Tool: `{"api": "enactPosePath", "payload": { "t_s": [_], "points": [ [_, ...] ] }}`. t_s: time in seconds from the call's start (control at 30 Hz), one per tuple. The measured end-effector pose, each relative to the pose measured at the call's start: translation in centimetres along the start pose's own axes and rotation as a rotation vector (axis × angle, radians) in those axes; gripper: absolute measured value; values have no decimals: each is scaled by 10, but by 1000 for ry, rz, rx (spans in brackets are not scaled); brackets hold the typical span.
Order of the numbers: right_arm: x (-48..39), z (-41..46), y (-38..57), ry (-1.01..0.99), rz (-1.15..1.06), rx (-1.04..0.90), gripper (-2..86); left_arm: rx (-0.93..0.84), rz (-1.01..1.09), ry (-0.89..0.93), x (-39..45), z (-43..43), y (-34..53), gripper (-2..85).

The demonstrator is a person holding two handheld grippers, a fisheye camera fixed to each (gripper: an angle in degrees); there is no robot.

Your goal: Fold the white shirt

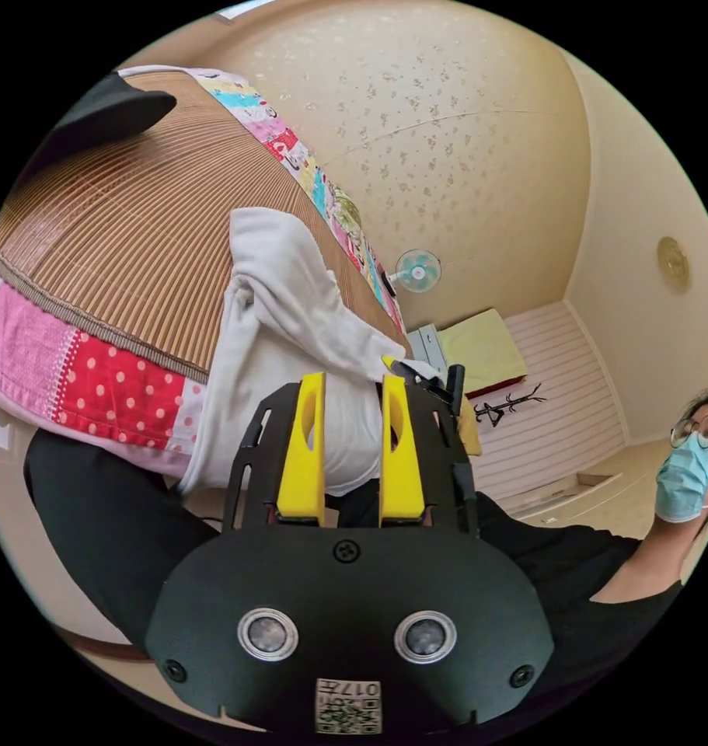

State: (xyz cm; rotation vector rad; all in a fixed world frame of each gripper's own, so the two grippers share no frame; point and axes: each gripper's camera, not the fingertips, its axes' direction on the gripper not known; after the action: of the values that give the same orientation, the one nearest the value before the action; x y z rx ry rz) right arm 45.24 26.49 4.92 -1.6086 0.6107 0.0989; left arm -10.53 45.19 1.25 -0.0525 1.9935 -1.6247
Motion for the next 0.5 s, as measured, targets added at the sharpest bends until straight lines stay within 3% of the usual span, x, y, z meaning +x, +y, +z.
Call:
{"api": "enactPosePath", "payload": {
  "t_s": [0.07,0.2,0.33,0.43,0.5],
  "points": [
    [18,42,-7,61,8,-89,30,-51,-20,-29,-11,19,0,110],
    [-15,47,-39,121,-62,-107,30,-62,-29,-100,-20,30,9,110],
    [-71,-5,-88,118,-229,63,32,-31,-13,-228,-23,42,-1,110],
    [-52,-20,-108,155,-150,171,34,15,-5,-265,-26,52,-25,109],
    [-16,7,-122,188,-75,104,36,60,-35,-274,-33,54,-40,107]
  ]
}}
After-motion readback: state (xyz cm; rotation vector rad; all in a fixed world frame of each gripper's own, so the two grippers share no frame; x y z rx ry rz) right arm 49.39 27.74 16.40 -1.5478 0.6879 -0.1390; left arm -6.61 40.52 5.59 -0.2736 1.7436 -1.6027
